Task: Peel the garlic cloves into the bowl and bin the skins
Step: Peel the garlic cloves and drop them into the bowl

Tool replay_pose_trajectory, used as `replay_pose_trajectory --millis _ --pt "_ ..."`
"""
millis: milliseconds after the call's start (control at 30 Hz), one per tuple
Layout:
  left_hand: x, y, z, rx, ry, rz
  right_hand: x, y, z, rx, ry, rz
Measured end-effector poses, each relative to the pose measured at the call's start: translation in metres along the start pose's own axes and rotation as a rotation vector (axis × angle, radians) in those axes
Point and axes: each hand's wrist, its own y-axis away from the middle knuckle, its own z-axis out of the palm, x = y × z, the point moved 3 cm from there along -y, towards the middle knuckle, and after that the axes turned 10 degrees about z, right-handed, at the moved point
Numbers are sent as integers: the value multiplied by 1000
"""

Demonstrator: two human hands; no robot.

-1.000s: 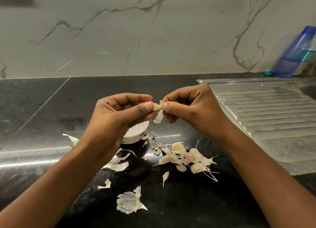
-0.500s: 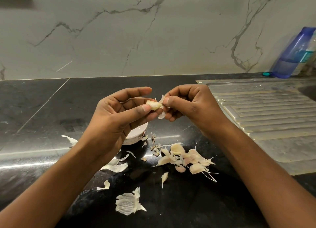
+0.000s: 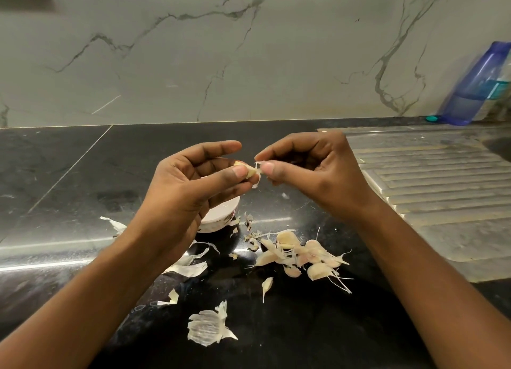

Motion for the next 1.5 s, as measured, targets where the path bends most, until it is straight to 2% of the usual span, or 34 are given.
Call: replay_pose_trajectory --millis 133,467,1033,1333,1500 --pt "1 1 -1 41 -65 9 -1 1 5 -36 154 -55" --pt "0 1 -8 68 -242 82 -1 2 12 -54 279 -65" --pt "-2 -1 -4 -18 -96 -52 2 0 9 3 27 80" --pt "-3 0 -3 -16 -7 -115 4 -2 0 102 16 102" --pt "-4 0 -2 12 9 -96 2 -1 -4 9 26 78"
